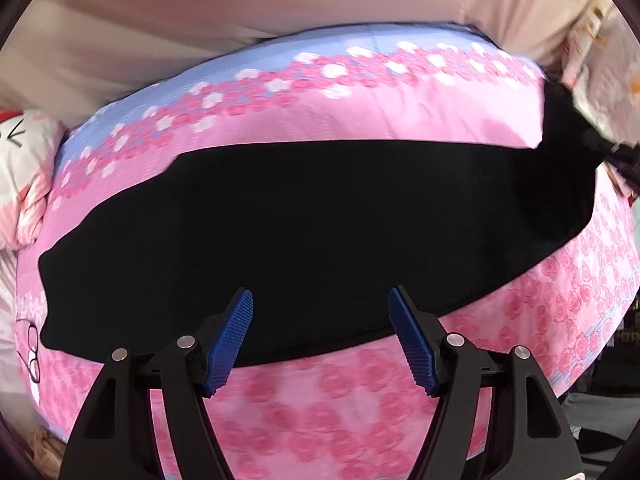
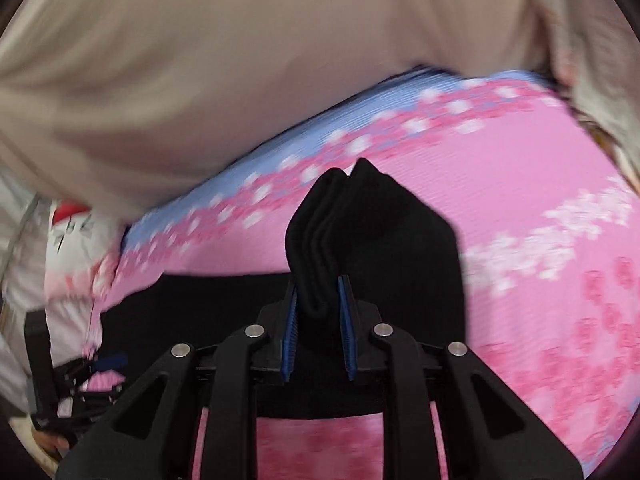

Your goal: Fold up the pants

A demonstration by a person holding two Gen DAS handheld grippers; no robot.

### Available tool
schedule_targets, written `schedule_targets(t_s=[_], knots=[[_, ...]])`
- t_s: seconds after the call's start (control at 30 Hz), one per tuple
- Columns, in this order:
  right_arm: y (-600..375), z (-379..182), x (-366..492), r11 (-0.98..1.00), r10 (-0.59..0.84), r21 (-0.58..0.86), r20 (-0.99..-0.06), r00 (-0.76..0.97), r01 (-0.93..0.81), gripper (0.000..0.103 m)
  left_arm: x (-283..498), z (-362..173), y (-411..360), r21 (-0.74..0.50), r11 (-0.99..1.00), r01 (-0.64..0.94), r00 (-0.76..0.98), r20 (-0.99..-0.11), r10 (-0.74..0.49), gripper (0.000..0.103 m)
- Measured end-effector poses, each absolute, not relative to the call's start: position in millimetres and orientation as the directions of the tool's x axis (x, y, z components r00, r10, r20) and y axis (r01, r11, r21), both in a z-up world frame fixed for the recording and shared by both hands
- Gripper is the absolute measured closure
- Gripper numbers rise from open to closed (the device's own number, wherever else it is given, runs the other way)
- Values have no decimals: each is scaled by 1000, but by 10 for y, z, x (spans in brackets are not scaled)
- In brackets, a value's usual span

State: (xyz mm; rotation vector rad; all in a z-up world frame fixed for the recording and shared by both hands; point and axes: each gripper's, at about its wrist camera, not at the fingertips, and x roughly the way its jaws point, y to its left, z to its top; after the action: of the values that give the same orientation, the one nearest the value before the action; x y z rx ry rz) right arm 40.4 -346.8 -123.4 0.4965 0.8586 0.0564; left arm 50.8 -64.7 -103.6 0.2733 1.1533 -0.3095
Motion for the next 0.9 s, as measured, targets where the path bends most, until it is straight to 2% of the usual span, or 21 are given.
schedule_targets(t_s=[0.3,0.5,0.63,0.73,0.8,0.9], knots=[[-1820,-1674,956,915,358,403,-786,504,-21,85,664,-1003,298,29,949,314,391,-915,-101,35],[-1369,-2026,1038,939,320,343,-850,420,-22,83,743,-1094,765,18,957,291,380,-920,-98,35],[-1284,-1998,1007,950,289,312,-866,408,-10,75,774,-1125,913,19,952,307,381,-919,-105,35],[-1232,-1762,947,961,259,276,-863,433,-25,63,820,-1152,966,3,947,320,373,-919,-124,35],[-1182,-1594,882,972,220,234,-856,468,-31,45,850,-1162,973,-14,943,333,368,-919,-143,35],[-1156,-1353,851,977,193,212,-836,514,-23,44,882,-1158,974,-36,934,355,365,-915,-173,35]])
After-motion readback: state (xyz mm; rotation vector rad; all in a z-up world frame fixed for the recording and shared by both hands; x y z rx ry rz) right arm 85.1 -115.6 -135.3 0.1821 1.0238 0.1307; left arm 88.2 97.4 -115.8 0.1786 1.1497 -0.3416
